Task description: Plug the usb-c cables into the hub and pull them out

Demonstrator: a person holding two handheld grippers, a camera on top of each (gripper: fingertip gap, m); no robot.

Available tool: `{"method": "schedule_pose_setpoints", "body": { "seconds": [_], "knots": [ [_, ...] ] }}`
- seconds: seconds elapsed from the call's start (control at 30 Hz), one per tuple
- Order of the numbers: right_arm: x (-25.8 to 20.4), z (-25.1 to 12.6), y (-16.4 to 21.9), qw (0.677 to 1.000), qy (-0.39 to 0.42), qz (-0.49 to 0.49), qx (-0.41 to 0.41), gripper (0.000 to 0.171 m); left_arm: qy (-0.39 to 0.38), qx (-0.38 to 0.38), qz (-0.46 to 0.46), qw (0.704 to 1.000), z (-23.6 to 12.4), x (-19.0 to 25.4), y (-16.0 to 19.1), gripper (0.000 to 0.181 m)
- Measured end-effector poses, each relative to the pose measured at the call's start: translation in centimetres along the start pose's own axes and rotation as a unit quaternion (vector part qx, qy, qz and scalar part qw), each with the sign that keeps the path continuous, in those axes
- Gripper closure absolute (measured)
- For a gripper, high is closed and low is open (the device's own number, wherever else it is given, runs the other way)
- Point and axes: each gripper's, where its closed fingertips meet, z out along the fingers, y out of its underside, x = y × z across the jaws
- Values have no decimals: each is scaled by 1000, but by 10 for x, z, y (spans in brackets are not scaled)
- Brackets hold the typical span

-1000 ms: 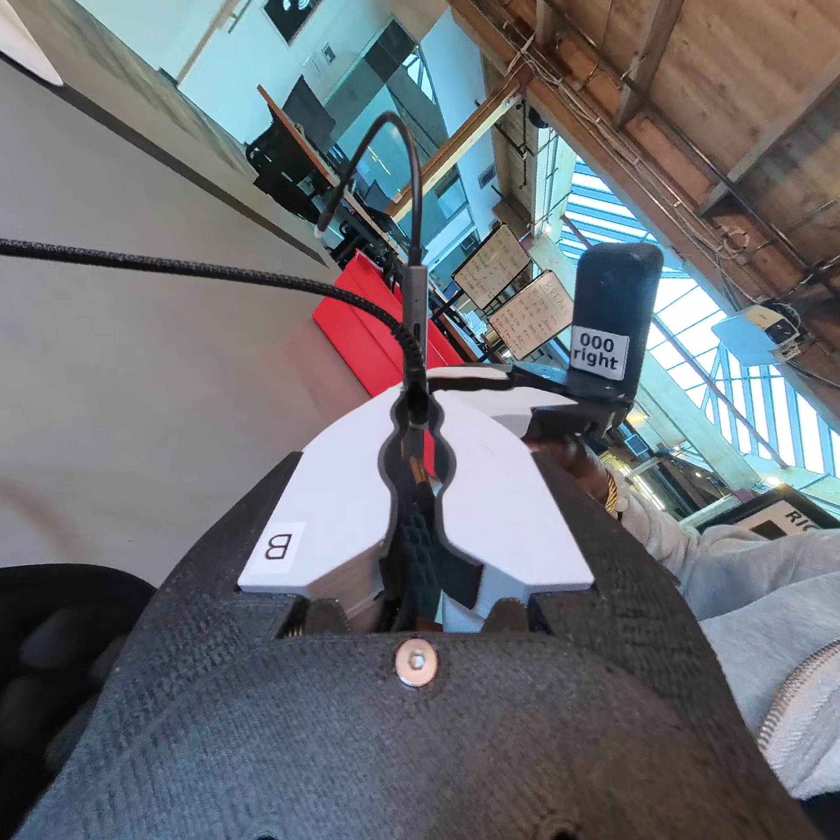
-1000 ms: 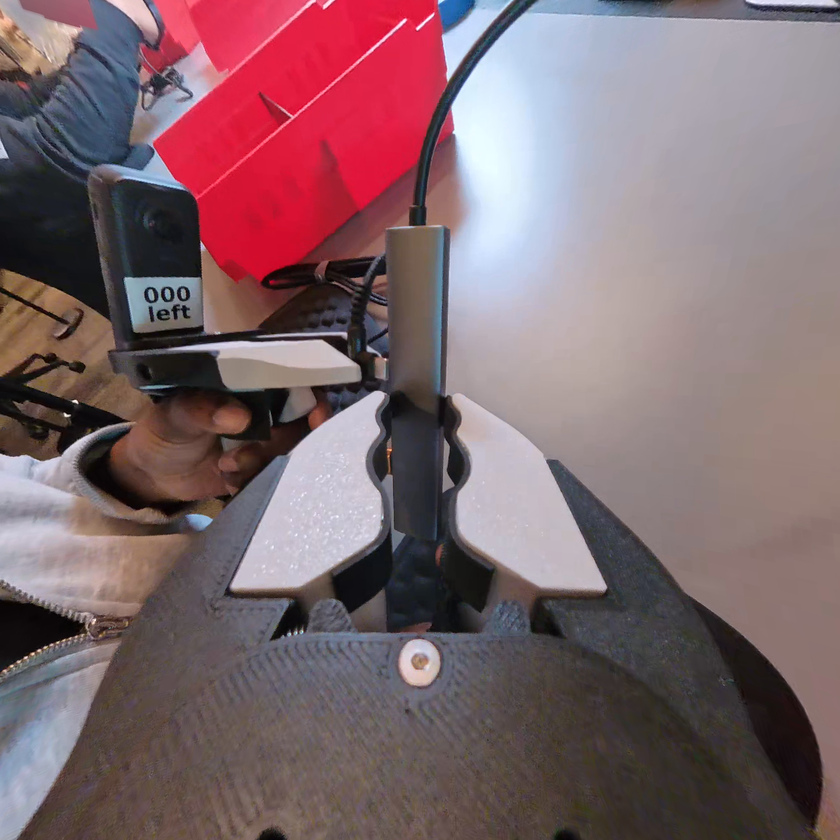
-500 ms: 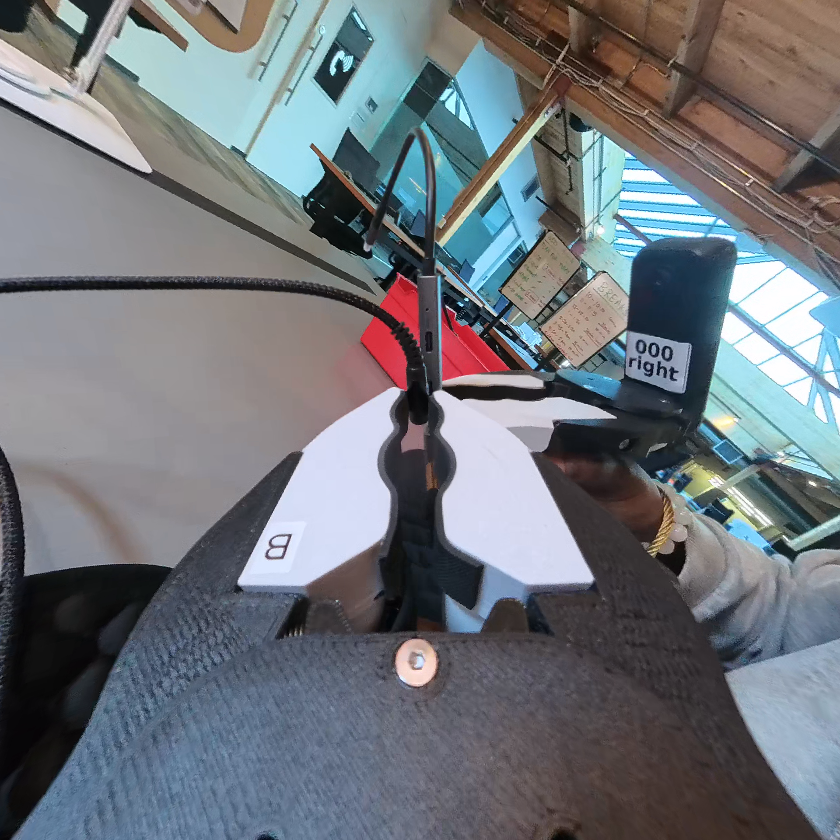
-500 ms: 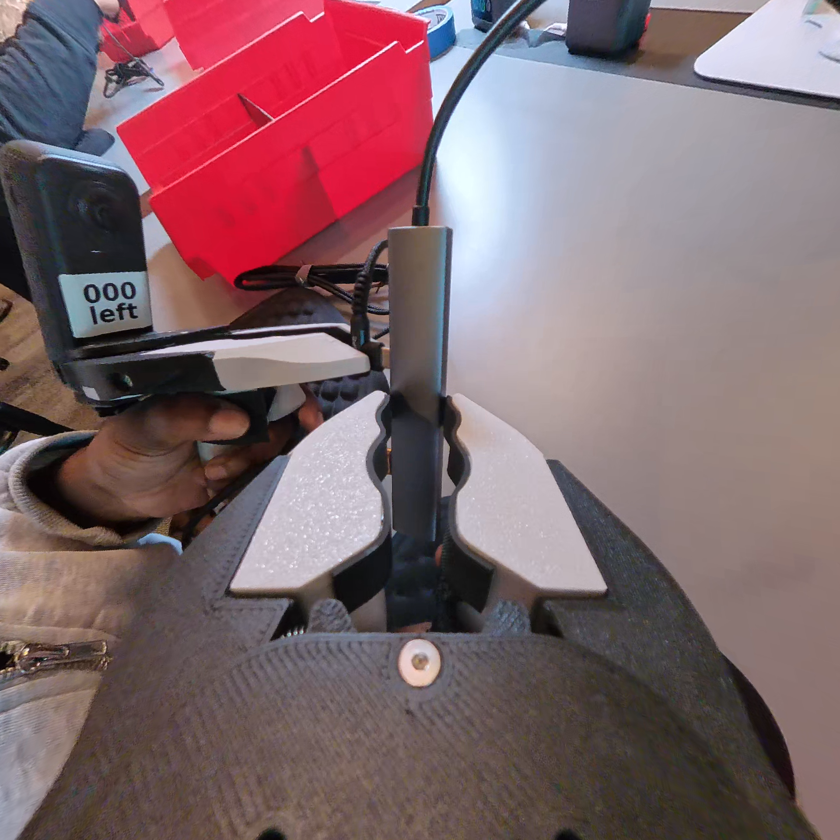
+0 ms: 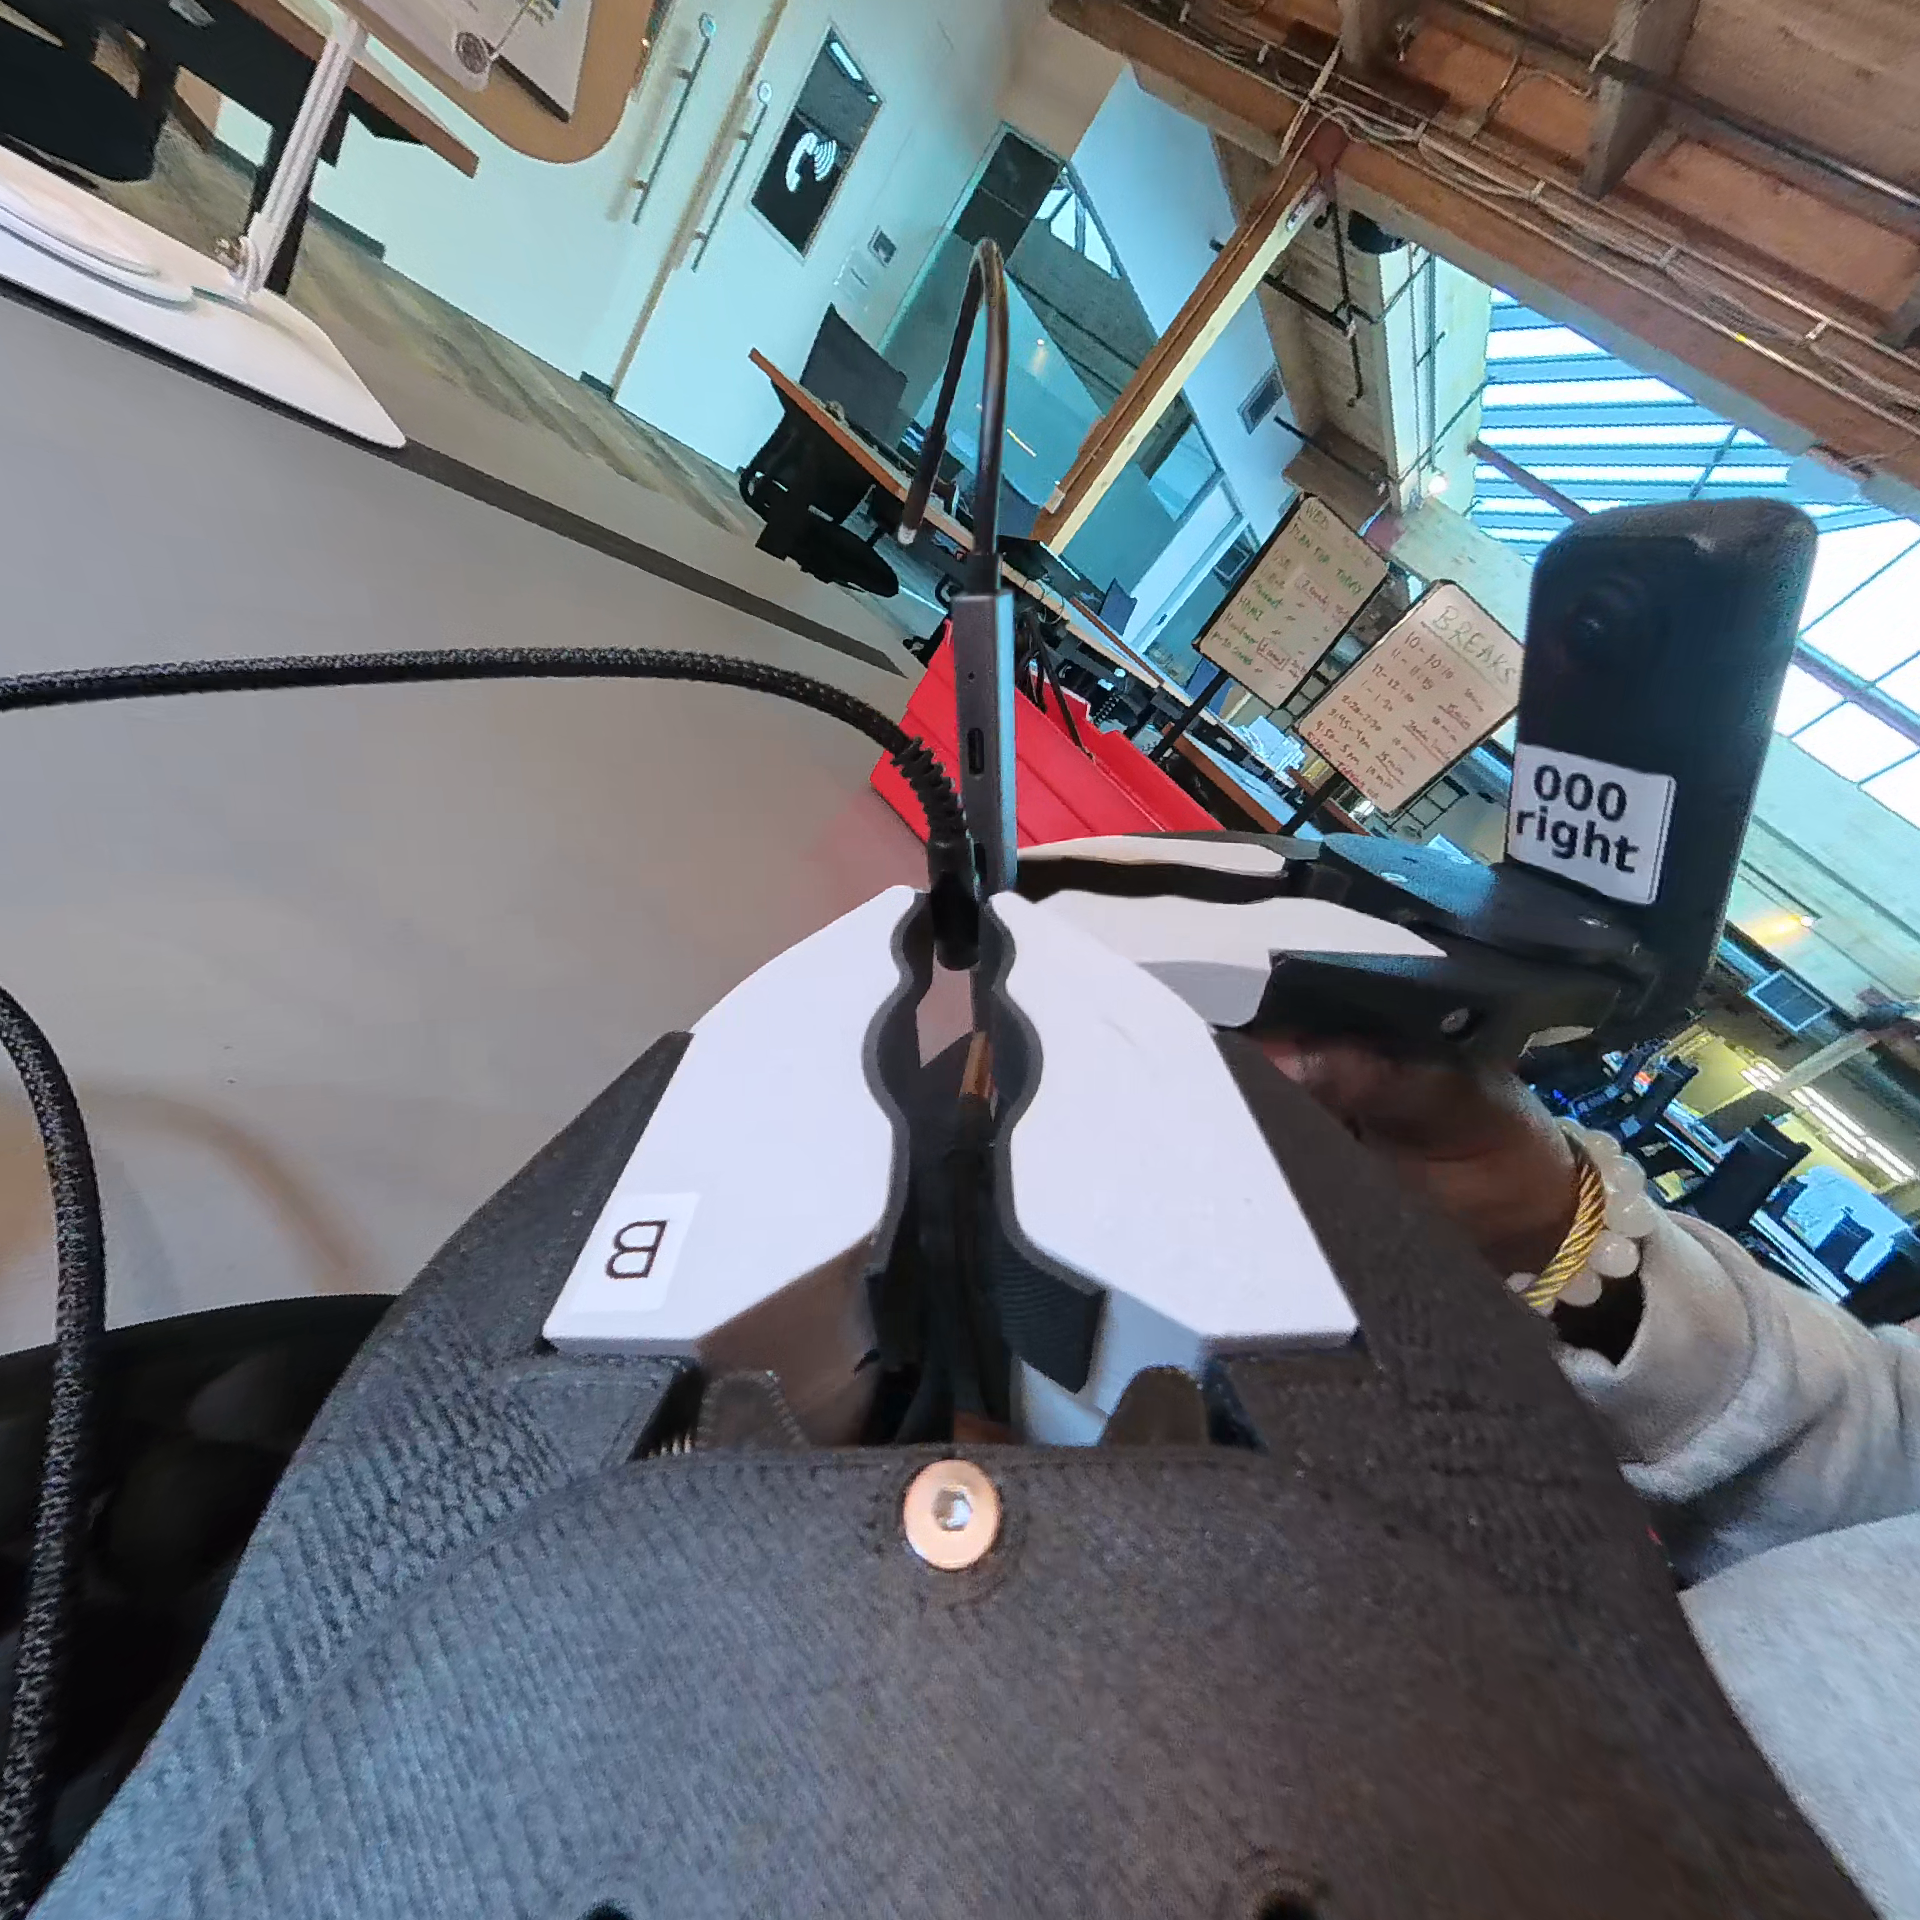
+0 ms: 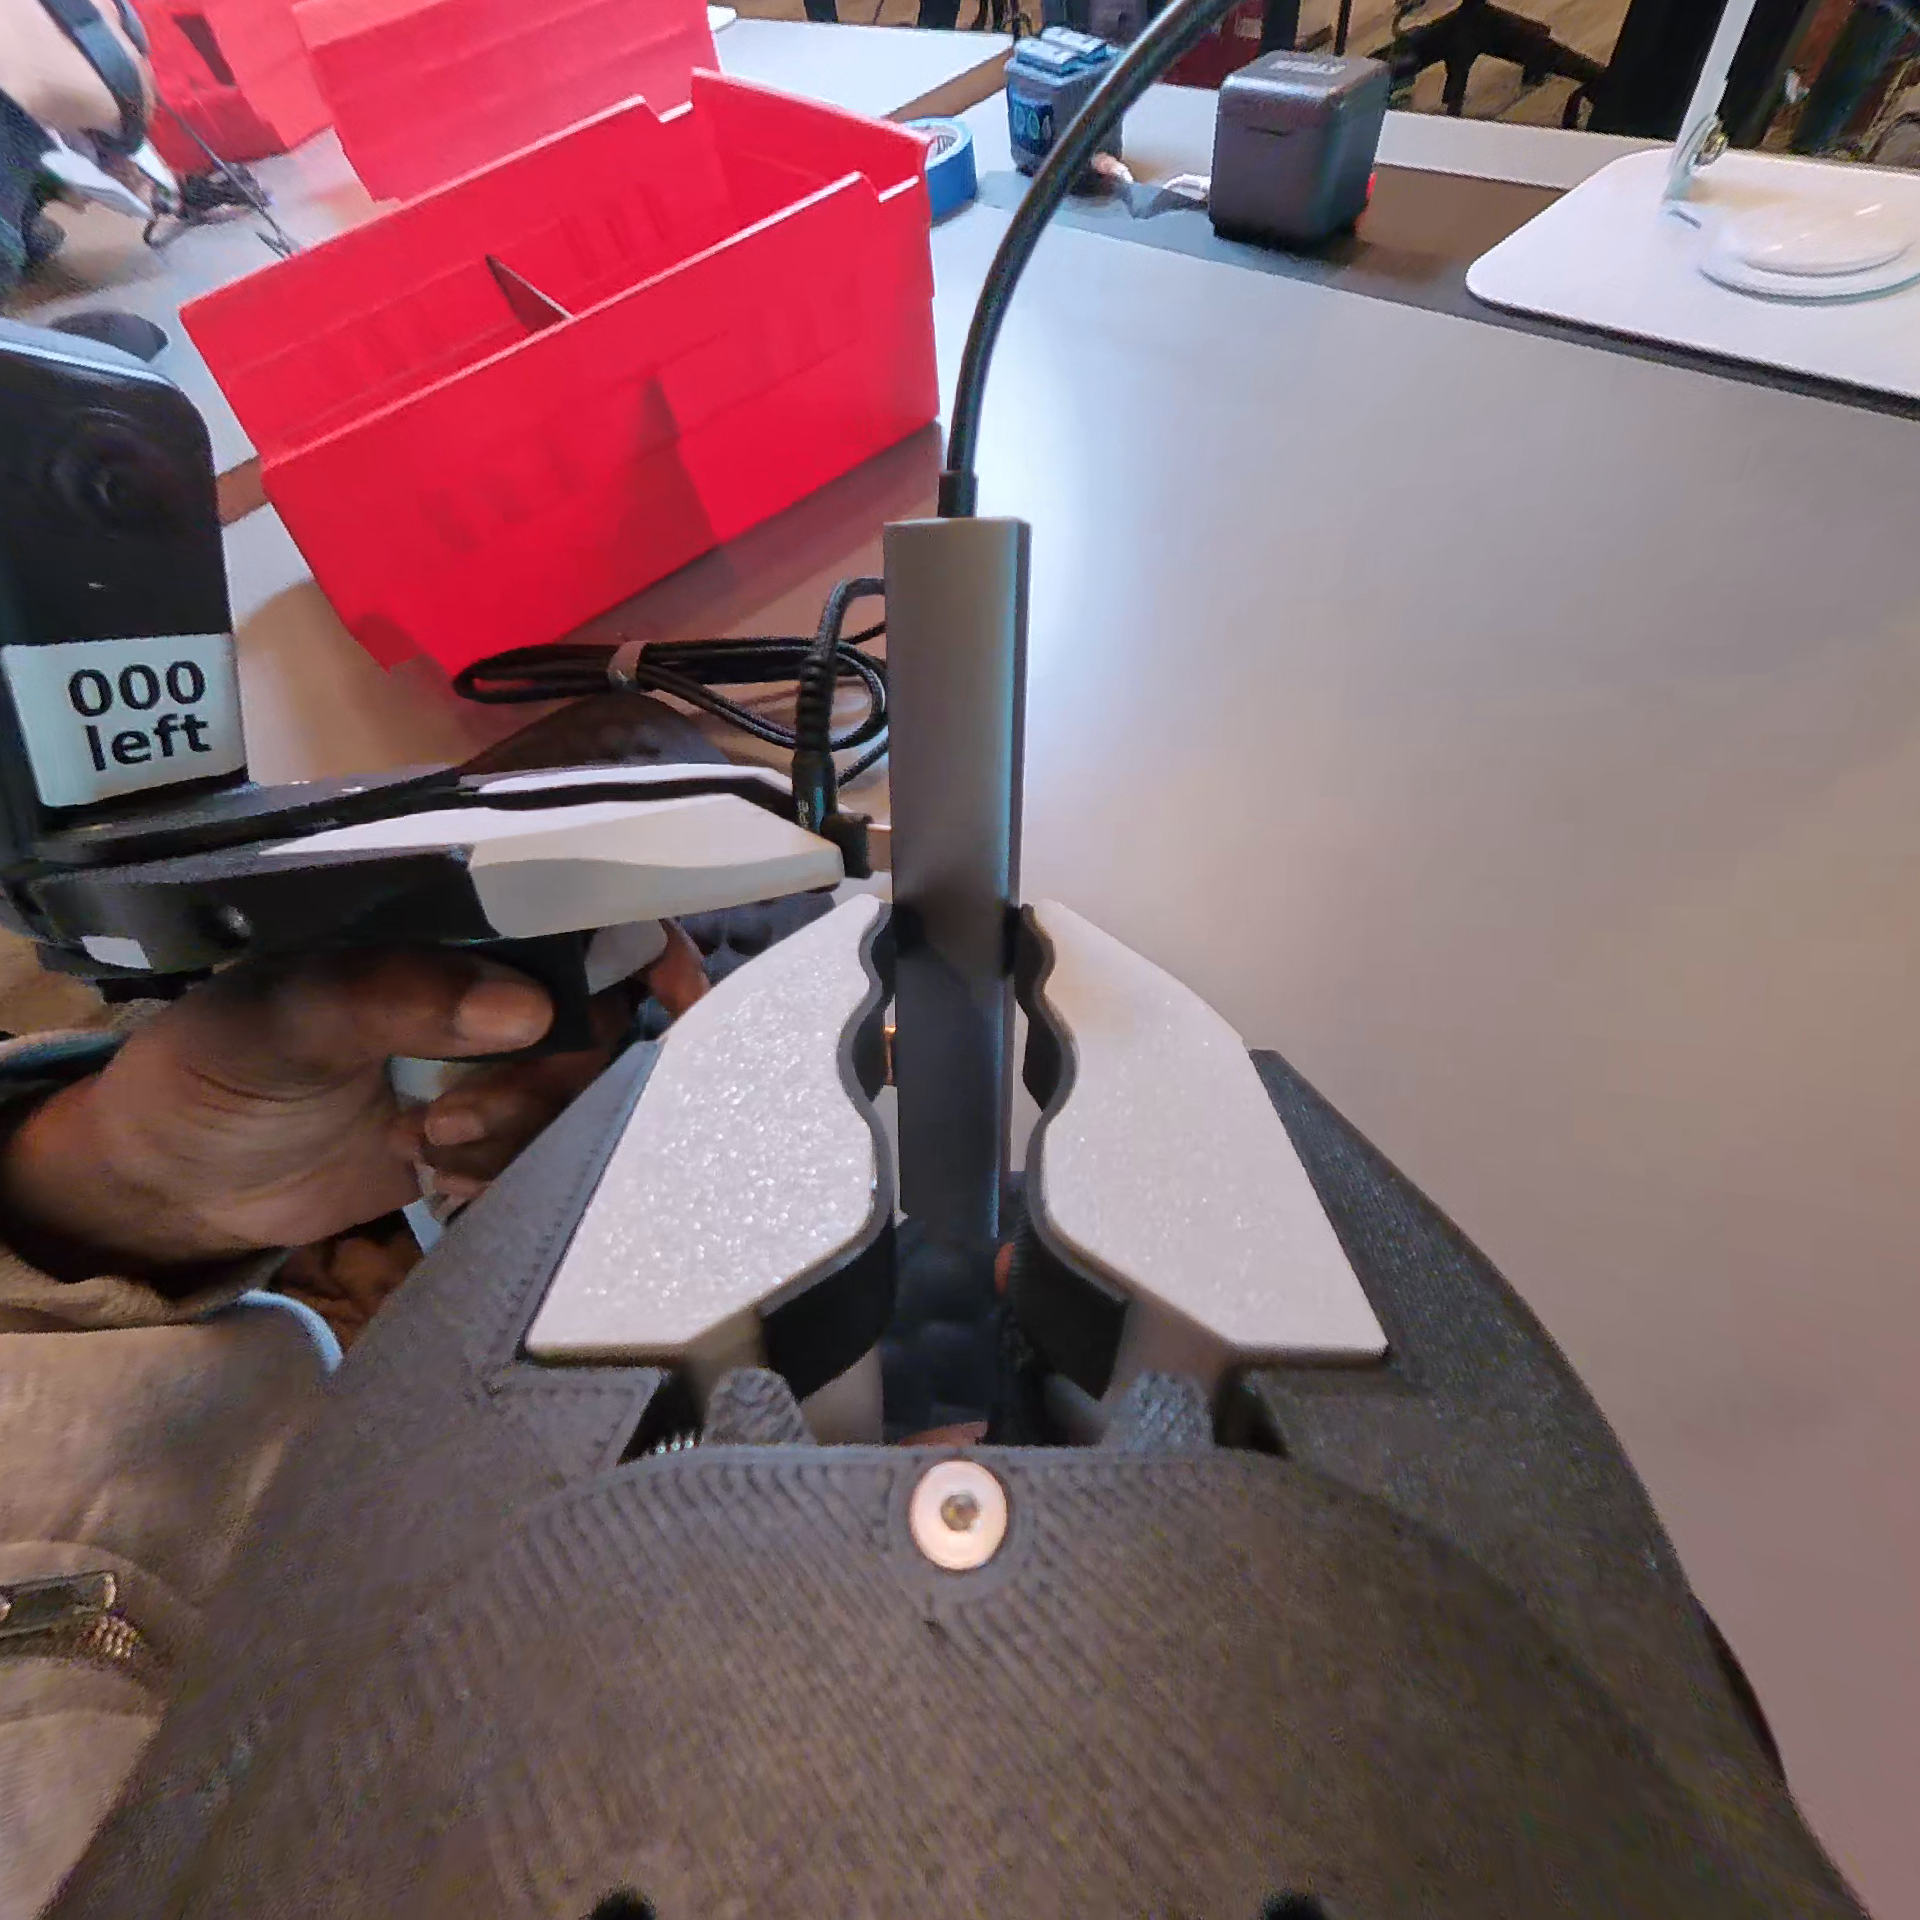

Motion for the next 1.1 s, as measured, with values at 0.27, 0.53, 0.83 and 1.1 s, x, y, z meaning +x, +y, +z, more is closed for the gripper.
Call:
{"method": "schedule_pose_setpoints", "body": {
  "seconds": [0.27,0.53,0.83,1.1],
  "knots": [
    [-2,-1,3,999,-29,11,-11,149,9,4,-1,1000,0,2,-1,172],
    [-4,-1,6,998,-45,-9,-32,149,5,-3,19,1000,2,4,2,172],
    [-2,-8,8,981,-6,-178,-75,149,23,-37,69,997,2,12,12,172],
    [-4,-11,18,954,-20,-278,-108,149,54,-133,158,977,-1,19,27,173]
  ]
}}
